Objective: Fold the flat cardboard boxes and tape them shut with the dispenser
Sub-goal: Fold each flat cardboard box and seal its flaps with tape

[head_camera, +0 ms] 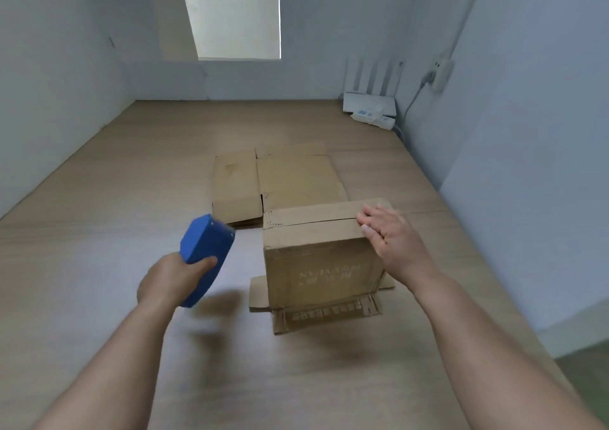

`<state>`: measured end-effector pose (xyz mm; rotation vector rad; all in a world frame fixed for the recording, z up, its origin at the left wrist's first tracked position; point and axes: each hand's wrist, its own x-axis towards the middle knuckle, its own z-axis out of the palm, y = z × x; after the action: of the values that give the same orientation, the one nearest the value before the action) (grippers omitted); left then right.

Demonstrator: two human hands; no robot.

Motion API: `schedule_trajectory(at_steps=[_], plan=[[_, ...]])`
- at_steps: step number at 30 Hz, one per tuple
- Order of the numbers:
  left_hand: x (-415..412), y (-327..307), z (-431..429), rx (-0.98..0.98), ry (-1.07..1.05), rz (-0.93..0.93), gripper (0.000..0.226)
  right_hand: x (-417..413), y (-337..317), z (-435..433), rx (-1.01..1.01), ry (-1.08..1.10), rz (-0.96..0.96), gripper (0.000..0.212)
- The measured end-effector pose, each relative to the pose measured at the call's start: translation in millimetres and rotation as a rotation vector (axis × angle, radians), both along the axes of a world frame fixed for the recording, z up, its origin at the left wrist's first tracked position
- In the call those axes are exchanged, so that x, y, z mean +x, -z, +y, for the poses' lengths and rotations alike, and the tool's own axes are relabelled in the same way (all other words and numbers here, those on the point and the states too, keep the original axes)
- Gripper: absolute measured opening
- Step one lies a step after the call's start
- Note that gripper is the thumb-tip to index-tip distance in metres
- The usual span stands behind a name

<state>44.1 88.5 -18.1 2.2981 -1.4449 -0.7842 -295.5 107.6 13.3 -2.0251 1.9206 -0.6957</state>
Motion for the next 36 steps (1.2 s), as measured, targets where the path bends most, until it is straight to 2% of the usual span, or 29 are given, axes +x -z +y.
schedule_trajectory(at_steps=[3, 6, 9, 11, 13, 15, 17, 19, 22, 25, 27, 30, 32, 36], plan=[[-16.6, -67.0, -6.6, -0.221, 0.017, 0.227, 0.031, -0.4, 0.6, -2.0, -0.009, -0.006, -0.009, 0.035], [-49.7, -126.8, -6.2, -0.288, 0.262, 0.28, 0.022, -0.3, 2.6, -3.3, -0.017, -0.021, 0.008, 0.035], [-89.3, -152.8, -3.9, -0.179, 0.568, 0.11, 0.018, -1.8, 5.4, -0.3, -0.025, -0.024, 0.051, 0.04], [-105.4, -145.4, -6.5, -0.063, 0.7, 0.01, 0.02, -4.3, 4.9, 3.7, -0.019, -0.024, 0.052, 0.045], [-111.4, -130.2, -11.5, 0.034, 0.764, -0.049, 0.027, -5.3, 5.8, 7.5, -0.021, -0.039, 0.06, 0.045], [-113.8, -122.8, -16.7, 0.062, 0.785, -0.108, 0.029, -4.5, 5.6, 10.7, -0.032, -0.068, 0.048, 0.053], [-115.1, -122.5, -19.0, 0.075, 0.79, -0.128, 0.03, -4.9, 2.4, 11.6, -0.019, -0.089, 0.027, 0.048], [-115.0, -122.2, -21.6, 0.08, 0.795, -0.135, 0.028, -6.8, -7.1, 13.3, -0.01, -0.043, -0.148, 0.043], [-113.1, -121.0, -22.4, 0.072, 0.797, -0.144, 0.024, -4.3, -23.8, 12.9, -0.055, 0.036, -0.522, 0.051], [-110.4, -121.1, -19.8, 0.076, 0.796, -0.101, 0.025, 3.3, -35.2, 2.1, 0.113, 0.008, -0.813, 0.066], [-109.1, -121.9, -17.4, 0.076, 0.788, -0.066, 0.033, 3.5, -39.6, -7.0, 0.256, -0.062, -0.844, 0.067], [-106.5, -121.1, -16.5, 0.061, 0.792, -0.036, 0.029, 1.9, -41.6, -14.1, 0.351, -0.162, -0.888, 0.036], [-104.8, -121.2, -17.2, 0.058, 0.787, -0.002, 0.029, 2.2, -39.9, -13.9, 0.308, -0.127, -0.878, 0.014], [-104.4, -123.9, -20.2, 0.071, 0.786, 0.012, 0.045, 1.6, -36.0, -15.1, 0.193, -0.052, -0.867, 0.017]])
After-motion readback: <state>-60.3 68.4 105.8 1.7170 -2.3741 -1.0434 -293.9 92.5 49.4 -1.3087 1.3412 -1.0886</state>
